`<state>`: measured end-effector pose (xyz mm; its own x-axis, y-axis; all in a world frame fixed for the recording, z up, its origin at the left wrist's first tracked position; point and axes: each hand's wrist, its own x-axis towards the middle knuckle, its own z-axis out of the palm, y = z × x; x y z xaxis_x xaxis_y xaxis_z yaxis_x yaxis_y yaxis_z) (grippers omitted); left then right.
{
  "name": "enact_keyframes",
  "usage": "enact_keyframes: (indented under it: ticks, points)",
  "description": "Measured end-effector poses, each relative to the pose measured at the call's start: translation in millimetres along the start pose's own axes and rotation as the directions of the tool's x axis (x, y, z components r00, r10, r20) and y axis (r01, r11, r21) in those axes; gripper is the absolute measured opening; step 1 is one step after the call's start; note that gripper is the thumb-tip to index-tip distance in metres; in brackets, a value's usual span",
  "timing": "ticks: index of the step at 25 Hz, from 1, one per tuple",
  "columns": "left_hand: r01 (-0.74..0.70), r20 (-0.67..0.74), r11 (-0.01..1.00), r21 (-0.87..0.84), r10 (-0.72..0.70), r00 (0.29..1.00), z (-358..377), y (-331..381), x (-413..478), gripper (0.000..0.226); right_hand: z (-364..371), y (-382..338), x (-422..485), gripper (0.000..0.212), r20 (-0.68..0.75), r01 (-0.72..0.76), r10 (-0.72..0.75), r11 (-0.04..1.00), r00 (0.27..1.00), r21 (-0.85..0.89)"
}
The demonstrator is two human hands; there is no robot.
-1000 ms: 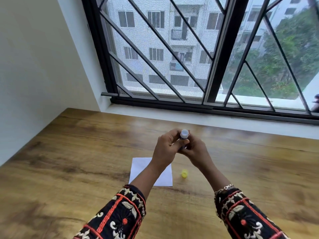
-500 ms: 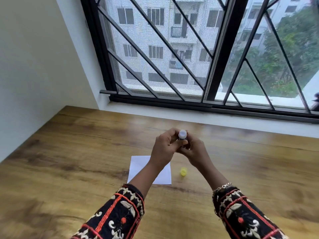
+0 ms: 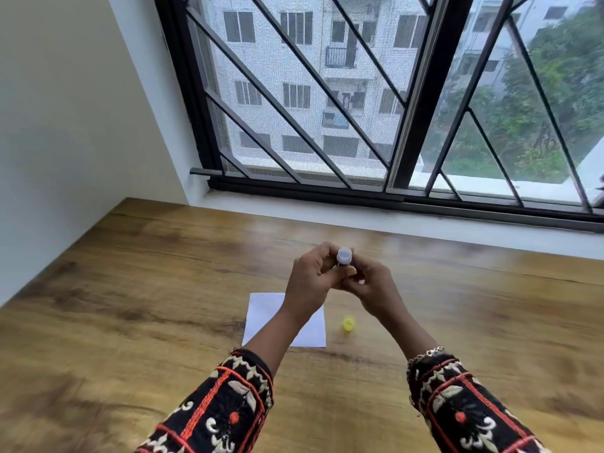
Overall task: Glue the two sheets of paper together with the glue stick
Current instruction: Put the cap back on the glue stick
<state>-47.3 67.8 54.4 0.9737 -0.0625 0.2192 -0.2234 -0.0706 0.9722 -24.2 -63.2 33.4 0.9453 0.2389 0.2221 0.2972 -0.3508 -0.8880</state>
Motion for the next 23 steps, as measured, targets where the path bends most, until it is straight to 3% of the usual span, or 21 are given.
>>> enact_keyframes:
  ticks: [10,15,19,23]
  points:
    - [0.030,-0.087,1.000,0.004,-0.029,0.996,6.2,-1.5,-4.2,0.020,13.6,5.3,-2.8,0.022,-0.150,0.031,-0.044,0.996,0.988,-0.084]
    - [0.052,-0.101,0.997,0.056,-0.047,0.994,0.2,0.2,-3.2,0.017,-1.6,13.9,-9.1,0.042,-0.020,-0.003,0.003,1.000,1.000,-0.015]
    - [0.067,-0.098,0.996,0.063,-0.061,0.993,-4.1,-5.1,-7.0,0.025,-21.9,33.9,-18.4,0.038,0.037,-0.088,0.093,0.988,0.995,-0.125]
    - [0.114,-0.107,0.993,0.034,-0.109,0.988,-4.3,-14.2,-10.9,0.026,-24.0,54.5,-32.7,0.046,0.200,-0.185,0.246,0.942,0.948,-0.281]
